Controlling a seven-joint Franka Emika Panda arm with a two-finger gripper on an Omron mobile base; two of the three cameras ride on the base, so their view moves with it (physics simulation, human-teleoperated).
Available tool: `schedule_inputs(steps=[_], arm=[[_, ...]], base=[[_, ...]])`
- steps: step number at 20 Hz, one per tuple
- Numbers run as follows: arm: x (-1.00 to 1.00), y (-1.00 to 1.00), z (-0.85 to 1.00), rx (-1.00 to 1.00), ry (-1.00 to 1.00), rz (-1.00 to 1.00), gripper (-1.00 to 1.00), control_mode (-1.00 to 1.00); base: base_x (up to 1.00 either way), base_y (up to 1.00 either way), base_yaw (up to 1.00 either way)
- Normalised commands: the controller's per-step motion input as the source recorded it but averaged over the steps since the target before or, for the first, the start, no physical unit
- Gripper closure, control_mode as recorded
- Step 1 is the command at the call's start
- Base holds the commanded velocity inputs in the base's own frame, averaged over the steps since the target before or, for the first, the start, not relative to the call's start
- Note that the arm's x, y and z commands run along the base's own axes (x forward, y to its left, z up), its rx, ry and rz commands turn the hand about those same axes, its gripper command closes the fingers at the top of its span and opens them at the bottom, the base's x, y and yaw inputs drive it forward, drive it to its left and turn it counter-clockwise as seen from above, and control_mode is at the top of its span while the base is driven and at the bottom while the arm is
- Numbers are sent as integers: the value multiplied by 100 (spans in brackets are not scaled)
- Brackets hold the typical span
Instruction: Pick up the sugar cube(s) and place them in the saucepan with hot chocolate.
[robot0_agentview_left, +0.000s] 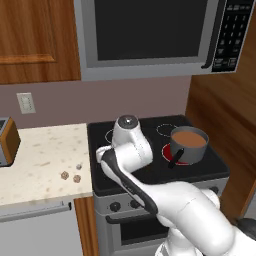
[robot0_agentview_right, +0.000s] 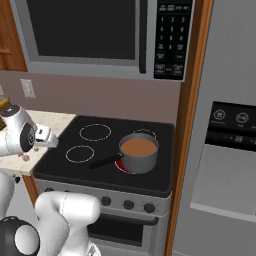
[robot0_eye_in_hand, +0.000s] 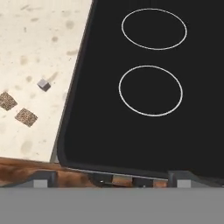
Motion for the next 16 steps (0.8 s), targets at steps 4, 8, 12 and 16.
schedule_inputs(steps=[4, 8, 12, 16], arm=[[49, 88, -16, -15, 18, 0, -100, -100], [50, 68, -14, -5, 20, 14, -100, -100], [43, 56, -30, -8, 23, 19, -100, -100], [28, 46, -61, -5, 26, 14, -100, -100]], base=[[0, 0, 0], [0, 0, 0], [0, 0, 0], [0, 0, 0]])
